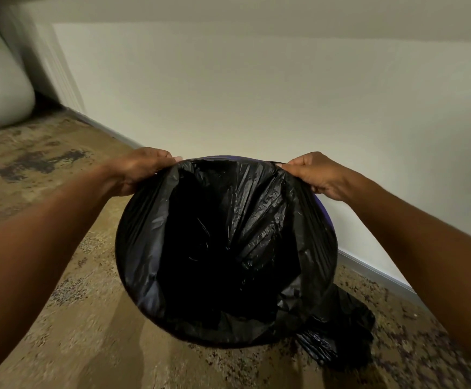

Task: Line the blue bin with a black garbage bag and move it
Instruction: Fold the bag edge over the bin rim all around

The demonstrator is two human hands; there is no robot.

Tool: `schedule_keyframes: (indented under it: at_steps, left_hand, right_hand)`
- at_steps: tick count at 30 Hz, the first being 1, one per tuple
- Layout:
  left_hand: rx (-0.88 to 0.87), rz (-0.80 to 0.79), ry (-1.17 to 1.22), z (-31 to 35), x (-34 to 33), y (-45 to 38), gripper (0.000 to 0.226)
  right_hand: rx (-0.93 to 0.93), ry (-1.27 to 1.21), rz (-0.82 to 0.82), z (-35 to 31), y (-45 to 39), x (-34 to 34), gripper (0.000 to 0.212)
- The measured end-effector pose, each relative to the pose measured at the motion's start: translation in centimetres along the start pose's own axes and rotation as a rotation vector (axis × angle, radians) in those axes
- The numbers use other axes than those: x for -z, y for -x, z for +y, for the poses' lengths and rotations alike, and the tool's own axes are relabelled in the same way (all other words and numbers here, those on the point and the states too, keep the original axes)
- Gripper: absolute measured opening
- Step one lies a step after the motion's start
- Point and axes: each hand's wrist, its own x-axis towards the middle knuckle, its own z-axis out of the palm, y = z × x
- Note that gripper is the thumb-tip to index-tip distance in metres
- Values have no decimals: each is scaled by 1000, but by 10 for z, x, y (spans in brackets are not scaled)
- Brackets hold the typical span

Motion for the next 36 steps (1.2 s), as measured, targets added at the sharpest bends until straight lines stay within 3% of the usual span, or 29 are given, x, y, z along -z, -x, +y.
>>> schedule_keyframes:
  at_steps: [4, 10, 15, 20, 28, 36]
  left_hand:
    - [-106, 22, -124, 12, -10, 0, 22]
    - [-403, 240, -305, 25, -38, 9, 45]
    - [-538, 202, -329, 39, -54, 20, 71]
    - [-525, 51, -337, 44, -52, 35, 38]
    - [-490, 41, -291, 35, -42, 44, 40]
    - [-512, 46, -355, 32, -34, 42, 37]
  right_hand:
    - [125, 98, -52, -11, -3, -9, 30]
    - [225, 79, -33, -21, -8, -12, 27]
    - [215, 123, -37, -31, -7, -13, 22]
    - [49, 256, -145, -42, 2, -4, 7]
    - [-77, 261, -291, -32, 18, 17, 7]
    - [-163, 93, -431, -5, 36, 35, 32]
